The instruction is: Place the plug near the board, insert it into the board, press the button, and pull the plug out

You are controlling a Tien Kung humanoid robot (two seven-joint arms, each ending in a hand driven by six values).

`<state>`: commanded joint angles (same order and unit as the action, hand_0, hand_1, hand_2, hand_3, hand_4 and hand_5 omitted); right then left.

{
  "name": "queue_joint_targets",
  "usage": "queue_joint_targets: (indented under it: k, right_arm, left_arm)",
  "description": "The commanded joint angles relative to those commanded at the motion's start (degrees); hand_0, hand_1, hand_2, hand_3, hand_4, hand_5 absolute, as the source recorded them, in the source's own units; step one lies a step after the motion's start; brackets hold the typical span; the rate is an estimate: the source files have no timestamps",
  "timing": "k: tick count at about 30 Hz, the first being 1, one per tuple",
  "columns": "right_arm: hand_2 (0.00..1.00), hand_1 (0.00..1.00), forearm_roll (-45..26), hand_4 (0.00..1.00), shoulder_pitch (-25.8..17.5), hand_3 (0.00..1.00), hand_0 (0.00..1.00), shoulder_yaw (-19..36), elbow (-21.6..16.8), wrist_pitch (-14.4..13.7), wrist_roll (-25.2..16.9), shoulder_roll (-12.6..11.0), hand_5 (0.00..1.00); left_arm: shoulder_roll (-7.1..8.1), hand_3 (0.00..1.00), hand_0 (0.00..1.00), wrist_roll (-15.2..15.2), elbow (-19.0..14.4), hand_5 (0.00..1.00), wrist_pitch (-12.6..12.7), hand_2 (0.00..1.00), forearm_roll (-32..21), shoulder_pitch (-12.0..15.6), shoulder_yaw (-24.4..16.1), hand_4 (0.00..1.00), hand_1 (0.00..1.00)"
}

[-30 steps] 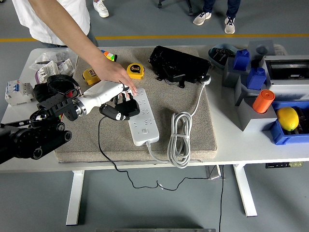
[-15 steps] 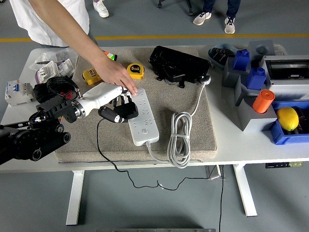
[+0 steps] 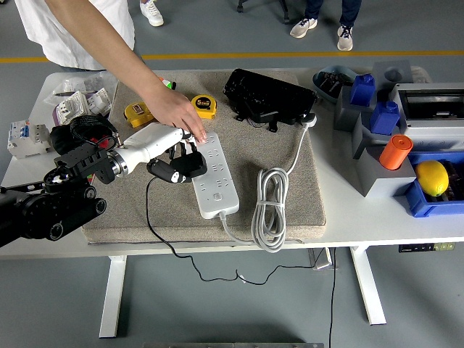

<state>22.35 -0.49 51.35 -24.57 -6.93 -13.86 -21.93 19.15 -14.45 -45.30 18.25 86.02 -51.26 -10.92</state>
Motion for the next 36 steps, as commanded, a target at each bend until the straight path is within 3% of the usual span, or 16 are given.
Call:
queue_joint_targets:
  k: [30,36]
  right_arm:
    - [0.678,0.700,0.2,0.998,-0.1,0.575,0.696,0.4,-0.1,0.0,-0.1,-0.1,0.526]
    - [0.677,0.700,0.4,0.998,-0.1,0.574,0.696,0.6,-0.3,0.0,-0.1,0.0,0.526]
  left_arm:
    - [0.43,0.523,0.348,0.0,0.1,0.123,-1.5,0.391,0.1,-0.2,1.0,0.852,0.369]
    - [0.14,0.523,0.347,-0.4,0.2,0.124,-0.4,0.391,0.0,-0.1,1.2,0.853,0.369]
